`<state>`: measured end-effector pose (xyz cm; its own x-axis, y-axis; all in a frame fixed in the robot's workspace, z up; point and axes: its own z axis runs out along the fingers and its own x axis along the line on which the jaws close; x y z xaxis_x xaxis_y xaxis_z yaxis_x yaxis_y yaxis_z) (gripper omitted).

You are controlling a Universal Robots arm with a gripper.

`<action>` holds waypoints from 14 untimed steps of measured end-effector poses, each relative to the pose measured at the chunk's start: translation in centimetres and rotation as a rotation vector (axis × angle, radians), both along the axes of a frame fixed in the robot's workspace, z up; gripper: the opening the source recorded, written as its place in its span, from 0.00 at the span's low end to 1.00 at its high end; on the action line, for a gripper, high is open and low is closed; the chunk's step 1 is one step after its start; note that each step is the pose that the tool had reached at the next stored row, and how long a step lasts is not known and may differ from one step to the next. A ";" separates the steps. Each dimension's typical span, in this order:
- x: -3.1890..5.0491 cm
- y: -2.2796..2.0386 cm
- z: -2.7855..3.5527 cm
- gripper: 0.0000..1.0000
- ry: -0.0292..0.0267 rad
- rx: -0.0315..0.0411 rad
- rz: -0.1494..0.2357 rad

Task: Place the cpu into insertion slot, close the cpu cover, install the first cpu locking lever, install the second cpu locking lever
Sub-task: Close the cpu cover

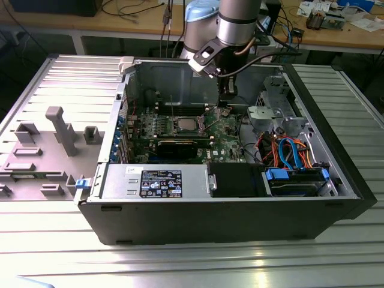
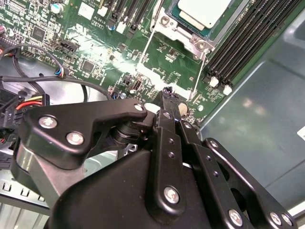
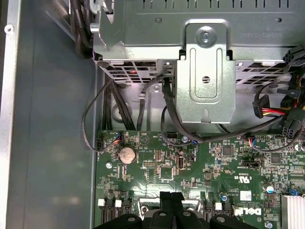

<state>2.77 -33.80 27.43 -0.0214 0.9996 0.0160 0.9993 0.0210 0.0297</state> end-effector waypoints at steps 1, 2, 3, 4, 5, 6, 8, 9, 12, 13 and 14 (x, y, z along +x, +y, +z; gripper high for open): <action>0.02 0.00 0.00 0.11 0.0000 0.0000 0.000; 0.05 0.00 0.00 0.11 0.0000 0.0000 0.000; 0.06 0.00 0.00 0.11 0.0000 -0.0001 0.000; 0.06 0.00 0.00 0.11 0.0000 0.0000 0.000; 0.06 0.00 0.00 0.11 0.0000 0.0000 0.000; 0.07 0.00 0.00 0.11 0.0000 0.0000 0.000; 0.07 0.00 0.00 0.11 0.0000 0.0000 0.000; 0.07 0.00 0.00 0.11 0.0000 0.0000 0.000; 0.14 -0.01 -0.05 0.11 0.0000 0.0000 0.000; 0.23 -0.01 -0.19 0.11 0.0001 -0.0001 0.000; 0.33 -0.01 -0.45 0.11 0.0000 0.0000 0.000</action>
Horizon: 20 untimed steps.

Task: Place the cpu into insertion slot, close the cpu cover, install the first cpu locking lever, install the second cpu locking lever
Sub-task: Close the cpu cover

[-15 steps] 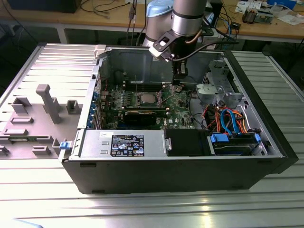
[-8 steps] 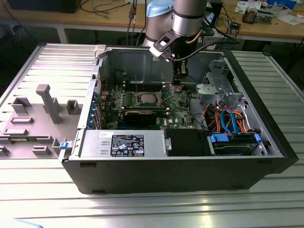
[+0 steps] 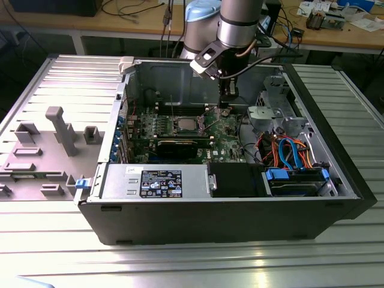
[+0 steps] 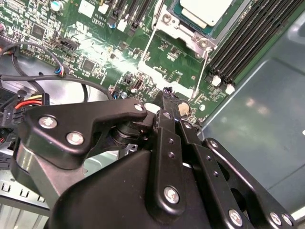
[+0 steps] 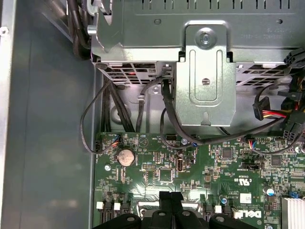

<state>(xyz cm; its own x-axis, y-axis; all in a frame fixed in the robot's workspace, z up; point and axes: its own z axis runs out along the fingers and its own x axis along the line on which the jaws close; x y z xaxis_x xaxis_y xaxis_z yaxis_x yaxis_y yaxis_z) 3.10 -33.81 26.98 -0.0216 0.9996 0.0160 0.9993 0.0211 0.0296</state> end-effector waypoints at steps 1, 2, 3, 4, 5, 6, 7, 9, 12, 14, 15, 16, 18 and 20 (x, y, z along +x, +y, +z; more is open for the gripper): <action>0.12 0.00 -0.26 0.11 0.0000 -0.0001 0.000; 0.29 0.01 -0.45 0.11 0.0000 0.0000 0.000; 0.50 0.02 -0.58 0.11 0.0000 0.0000 0.000; 0.63 0.04 -0.66 0.11 0.0001 -0.0001 0.000; 0.77 0.05 -0.74 0.11 0.0000 0.0000 0.000; 0.87 0.07 -0.79 0.11 0.0000 0.0000 0.000; 0.97 0.08 -0.85 0.11 0.0000 0.0000 0.000; 1.11 0.12 -1.04 0.11 0.0002 -0.0006 0.000; 1.25 0.20 -1.63 0.11 0.0010 -0.0010 0.000; 1.25 0.21 -1.89 0.11 0.0013 -0.0011 0.001; 1.23 0.21 -1.89 0.11 0.0013 -0.0012 0.001; 1.15 0.21 -1.90 0.11 0.0013 -0.0011 0.001; 0.80 0.21 -1.91 0.11 0.0012 -0.0009 0.001; 0.39 0.21 -1.90 0.11 0.0012 -0.0010 0.002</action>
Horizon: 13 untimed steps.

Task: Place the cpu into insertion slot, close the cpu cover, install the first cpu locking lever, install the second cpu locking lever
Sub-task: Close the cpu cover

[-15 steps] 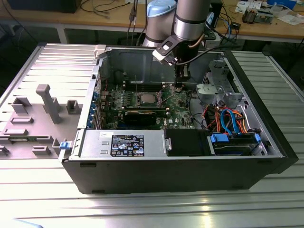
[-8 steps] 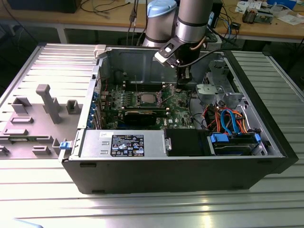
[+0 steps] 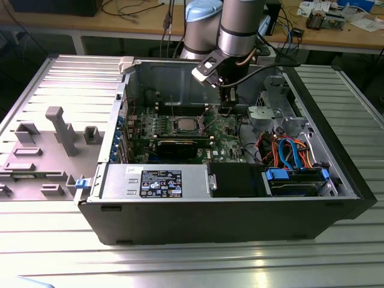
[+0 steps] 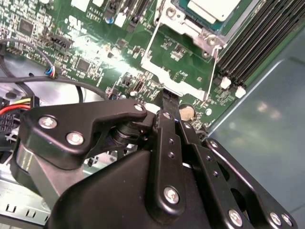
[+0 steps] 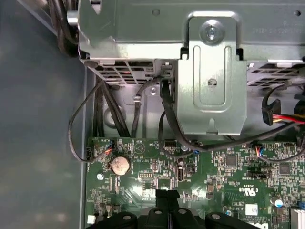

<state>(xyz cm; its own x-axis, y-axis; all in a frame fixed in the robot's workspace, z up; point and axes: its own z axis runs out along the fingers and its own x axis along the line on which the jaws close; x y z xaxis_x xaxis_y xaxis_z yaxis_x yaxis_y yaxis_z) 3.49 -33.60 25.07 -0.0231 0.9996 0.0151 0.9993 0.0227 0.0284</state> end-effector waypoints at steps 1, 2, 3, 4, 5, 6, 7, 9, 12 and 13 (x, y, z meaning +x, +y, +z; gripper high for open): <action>-0.10 0.00 0.00 0.11 0.0000 0.0000 0.000; -0.19 0.00 0.00 0.11 0.0000 0.0000 0.000; -0.29 0.00 0.00 0.11 0.0000 0.0001 0.000; -0.40 0.00 0.00 0.11 0.0000 0.0003 0.000; -0.61 0.00 0.00 0.11 0.0001 0.0004 0.000; -0.80 0.00 0.00 0.11 0.0001 0.0004 0.000; -0.81 0.00 0.00 0.11 0.0000 0.0004 0.000; -0.81 0.00 0.00 0.11 0.0000 0.0004 0.000; -0.82 0.00 0.00 0.11 0.0000 0.0004 0.000; -0.82 0.00 0.00 0.11 0.0000 0.0005 0.000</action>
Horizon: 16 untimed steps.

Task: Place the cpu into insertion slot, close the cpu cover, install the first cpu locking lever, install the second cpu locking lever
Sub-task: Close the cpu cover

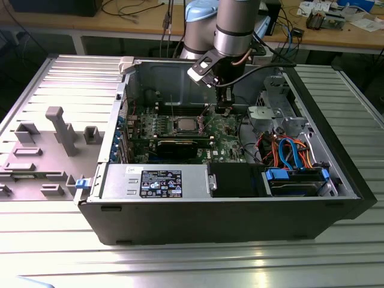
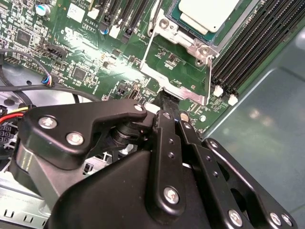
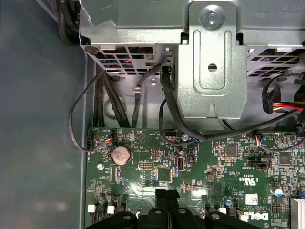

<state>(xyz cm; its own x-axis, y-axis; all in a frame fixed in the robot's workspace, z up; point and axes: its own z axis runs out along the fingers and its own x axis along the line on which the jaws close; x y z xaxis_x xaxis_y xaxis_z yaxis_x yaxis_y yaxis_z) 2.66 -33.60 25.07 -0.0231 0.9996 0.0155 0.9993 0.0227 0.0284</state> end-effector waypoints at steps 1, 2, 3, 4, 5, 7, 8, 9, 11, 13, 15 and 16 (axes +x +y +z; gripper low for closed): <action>-0.01 0.00 0.00 0.11 0.0000 -0.0001 0.000; -0.03 0.00 0.00 0.11 0.0001 -0.0001 0.000; -0.10 0.00 0.00 0.11 0.0000 -0.0001 0.001; -0.16 0.00 0.00 0.11 0.0000 -0.0001 0.001; -0.24 0.00 0.00 0.11 0.0001 -0.0001 0.001; -0.42 0.00 0.00 0.11 0.0000 0.0000 0.001; -0.50 0.00 0.00 0.11 0.0000 -0.0001 0.001; -0.57 0.00 -0.01 0.11 0.0000 0.0000 0.001; -0.67 0.00 0.00 0.11 0.0000 -0.0001 0.001; -0.67 0.00 -0.01 0.11 0.0000 0.0000 0.001; -0.68 0.00 0.00 0.11 0.0000 -0.0001 0.001; -0.68 0.00 0.00 0.11 0.0000 -0.0001 0.001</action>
<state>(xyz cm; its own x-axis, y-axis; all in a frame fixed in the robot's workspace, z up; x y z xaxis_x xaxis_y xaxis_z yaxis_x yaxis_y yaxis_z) 1.99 -33.60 25.07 -0.0245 0.9996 0.0155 0.9993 0.0240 0.0284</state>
